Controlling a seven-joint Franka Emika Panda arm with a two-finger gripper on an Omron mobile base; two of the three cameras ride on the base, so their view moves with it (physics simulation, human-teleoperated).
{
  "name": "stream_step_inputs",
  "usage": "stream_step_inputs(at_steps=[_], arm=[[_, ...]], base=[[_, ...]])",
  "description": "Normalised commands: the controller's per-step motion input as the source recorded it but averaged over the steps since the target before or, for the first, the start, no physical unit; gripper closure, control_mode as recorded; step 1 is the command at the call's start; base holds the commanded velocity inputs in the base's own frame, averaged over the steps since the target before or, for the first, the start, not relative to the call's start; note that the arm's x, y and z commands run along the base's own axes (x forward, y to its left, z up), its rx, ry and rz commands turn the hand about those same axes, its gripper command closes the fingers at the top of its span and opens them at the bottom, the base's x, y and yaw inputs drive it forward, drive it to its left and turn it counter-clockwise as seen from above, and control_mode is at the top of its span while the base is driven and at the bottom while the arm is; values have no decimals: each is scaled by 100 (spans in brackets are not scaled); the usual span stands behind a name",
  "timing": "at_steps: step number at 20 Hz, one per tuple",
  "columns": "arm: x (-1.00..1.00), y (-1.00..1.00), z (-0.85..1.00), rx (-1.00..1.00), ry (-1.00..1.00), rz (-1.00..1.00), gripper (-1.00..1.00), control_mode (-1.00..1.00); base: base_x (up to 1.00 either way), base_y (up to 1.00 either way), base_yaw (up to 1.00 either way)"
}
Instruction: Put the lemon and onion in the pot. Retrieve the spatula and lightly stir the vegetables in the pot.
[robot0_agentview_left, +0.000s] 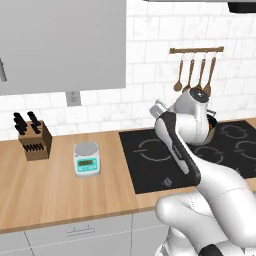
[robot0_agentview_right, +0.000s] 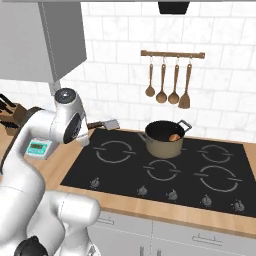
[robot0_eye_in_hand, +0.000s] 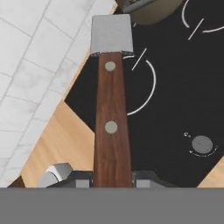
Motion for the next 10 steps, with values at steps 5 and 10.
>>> stream_step_inputs(at_steps=[5,10], arm=[[-49,-4,94,16,18,3,100,-100],[-39,33,34,-5,-1,13,100,-100]], base=[[0,0,0],[0,0,0]])
